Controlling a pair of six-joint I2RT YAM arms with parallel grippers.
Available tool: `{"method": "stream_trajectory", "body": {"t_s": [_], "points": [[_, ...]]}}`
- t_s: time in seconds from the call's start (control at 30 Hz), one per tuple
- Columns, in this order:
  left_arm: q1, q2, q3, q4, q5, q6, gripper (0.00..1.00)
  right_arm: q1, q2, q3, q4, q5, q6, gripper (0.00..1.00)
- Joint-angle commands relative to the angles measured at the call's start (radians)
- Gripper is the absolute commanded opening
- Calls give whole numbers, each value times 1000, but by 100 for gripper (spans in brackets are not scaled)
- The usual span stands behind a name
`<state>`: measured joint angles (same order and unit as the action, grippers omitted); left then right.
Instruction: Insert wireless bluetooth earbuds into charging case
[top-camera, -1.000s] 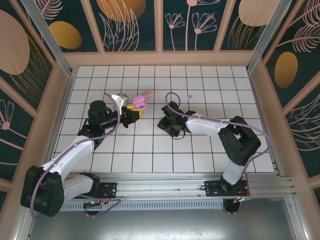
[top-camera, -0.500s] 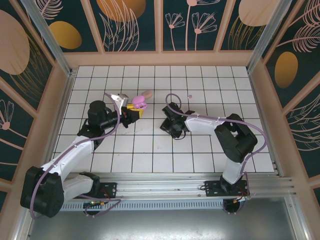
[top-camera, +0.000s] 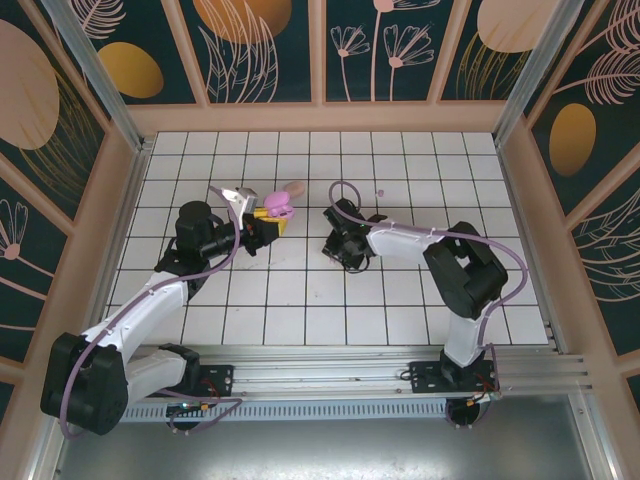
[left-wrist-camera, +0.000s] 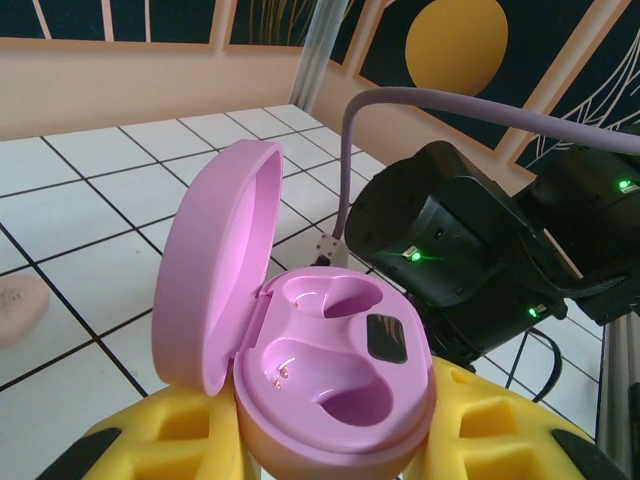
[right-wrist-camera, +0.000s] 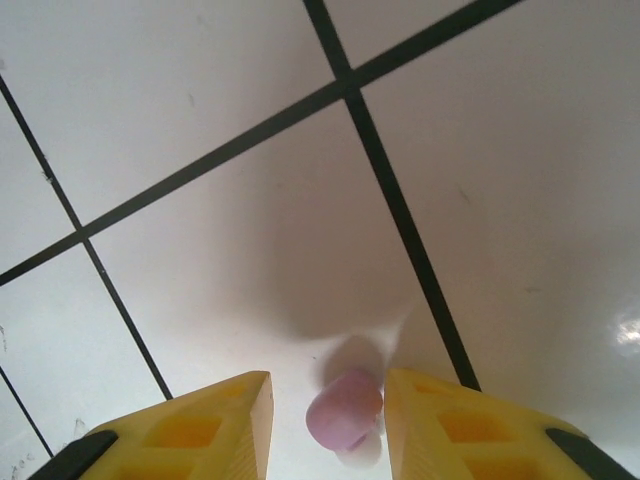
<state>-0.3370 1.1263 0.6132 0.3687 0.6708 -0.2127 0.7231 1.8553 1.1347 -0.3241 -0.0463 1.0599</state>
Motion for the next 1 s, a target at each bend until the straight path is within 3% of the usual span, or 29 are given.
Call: {"method": "stream_trajectory", "body": {"t_s": [0.0,0.43,0.77,0.97], "points": [[-6,-10,0,4,6,13,6,1,29,50,-44,12,-39,34],[-6,-15,2,-5,-2,20,6,33,47,184,-214,129,-187,37],[-6,-8,-2,13,11,8,6,102,117,297,-390,211,-369,26],[-6,-19,-1,1,12,8,6,104,159,315,-420,228,-431,27]]}}
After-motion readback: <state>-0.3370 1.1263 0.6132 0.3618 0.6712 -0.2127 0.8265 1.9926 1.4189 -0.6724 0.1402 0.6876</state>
